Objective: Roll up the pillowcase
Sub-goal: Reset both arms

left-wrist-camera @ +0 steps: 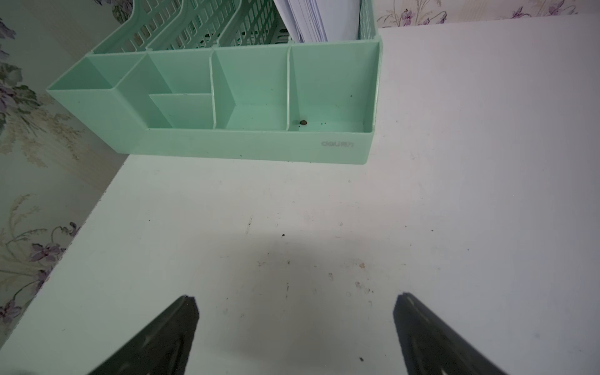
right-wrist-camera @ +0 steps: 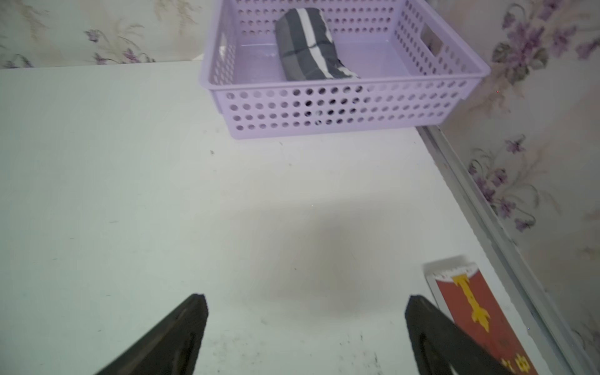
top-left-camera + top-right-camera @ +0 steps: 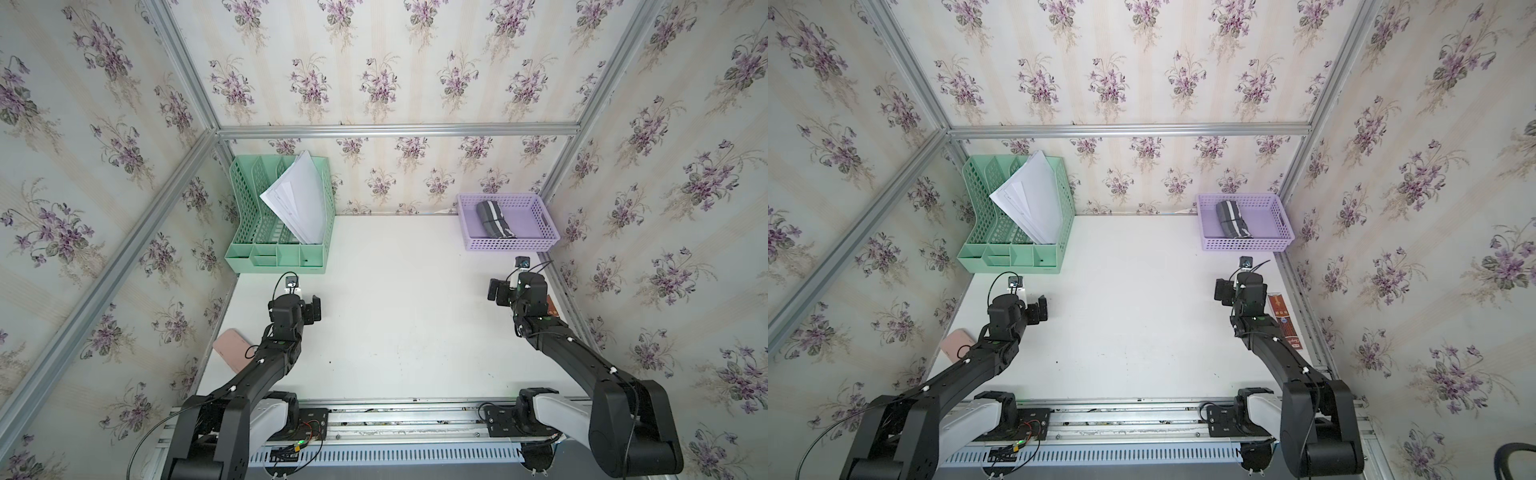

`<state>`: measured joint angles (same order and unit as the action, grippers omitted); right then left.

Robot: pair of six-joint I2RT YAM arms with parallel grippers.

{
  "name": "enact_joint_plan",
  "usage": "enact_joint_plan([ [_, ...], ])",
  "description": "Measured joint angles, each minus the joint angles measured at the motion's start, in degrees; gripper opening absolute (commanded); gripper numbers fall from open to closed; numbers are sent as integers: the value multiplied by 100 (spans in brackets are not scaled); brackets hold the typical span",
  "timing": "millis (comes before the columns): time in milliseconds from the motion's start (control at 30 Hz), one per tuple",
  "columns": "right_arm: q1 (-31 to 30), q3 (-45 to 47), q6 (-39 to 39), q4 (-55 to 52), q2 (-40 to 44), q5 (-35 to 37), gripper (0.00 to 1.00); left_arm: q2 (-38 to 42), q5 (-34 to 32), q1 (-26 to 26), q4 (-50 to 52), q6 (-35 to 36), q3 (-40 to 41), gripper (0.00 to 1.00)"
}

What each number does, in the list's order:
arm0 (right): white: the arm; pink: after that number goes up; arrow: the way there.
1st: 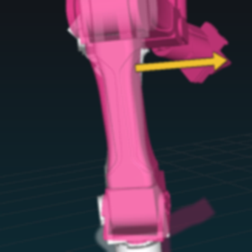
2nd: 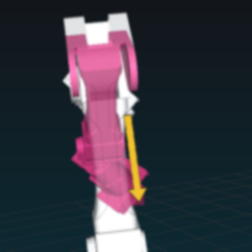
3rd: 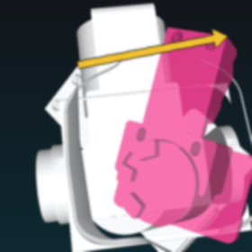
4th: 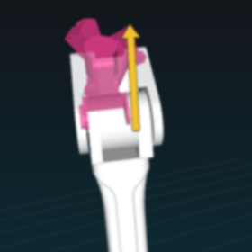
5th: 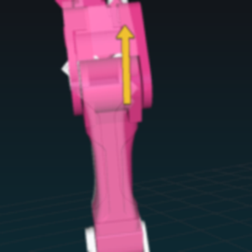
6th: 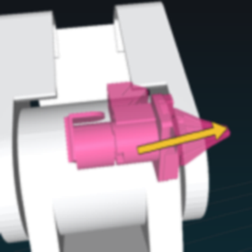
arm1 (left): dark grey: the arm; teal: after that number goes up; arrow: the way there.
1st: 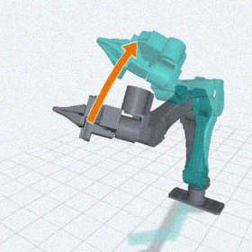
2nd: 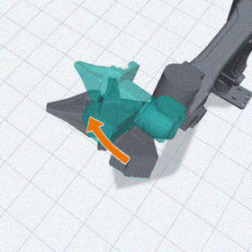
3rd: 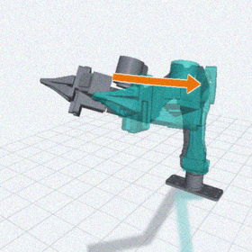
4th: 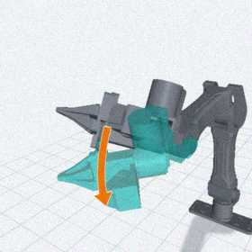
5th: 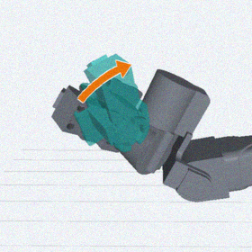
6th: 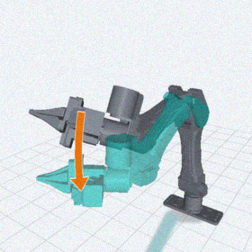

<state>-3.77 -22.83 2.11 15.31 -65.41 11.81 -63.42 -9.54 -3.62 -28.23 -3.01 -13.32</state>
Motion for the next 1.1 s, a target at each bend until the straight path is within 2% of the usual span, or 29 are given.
enact_joint_plan([
  [67, -2, 619, 131, 758, -96, 13, 100, -173, 70, 17, -422, 59, 107, 99],
  [133, -11, 890, 151, 1128, -203, -33, 100, -308, 96, 20, -695, 114, -4, 99],
  [300, -28, 1438, -4, 3193, -461, -195, 100, -507, 251, 20, -1228, 299, -105, 99],
  [467, 20, 1644, -229, 5259, -1585, -632, 100, -629, 365, 28, -1495, 422, -105, 99],
  [533, 31, 1628, -317, 5827, -2096, -850, 100, -962, 374, 44, -1880, 461, -50, 99],
  [633, 22, 1447, -358, 5967, -2199, -944, 100, -1576, 442, 68, -1893, 542, -271, 99],
  [767, 37, 1058, -256, 5928, -2240, -721, 100, -2203, 382, 94, -1639, 553, -999, 99],
  [1100, 85, 977, -229, 5661, -2284, -758, 100, -2238, 216, 149, -1346, 431, -1134, 99],
])
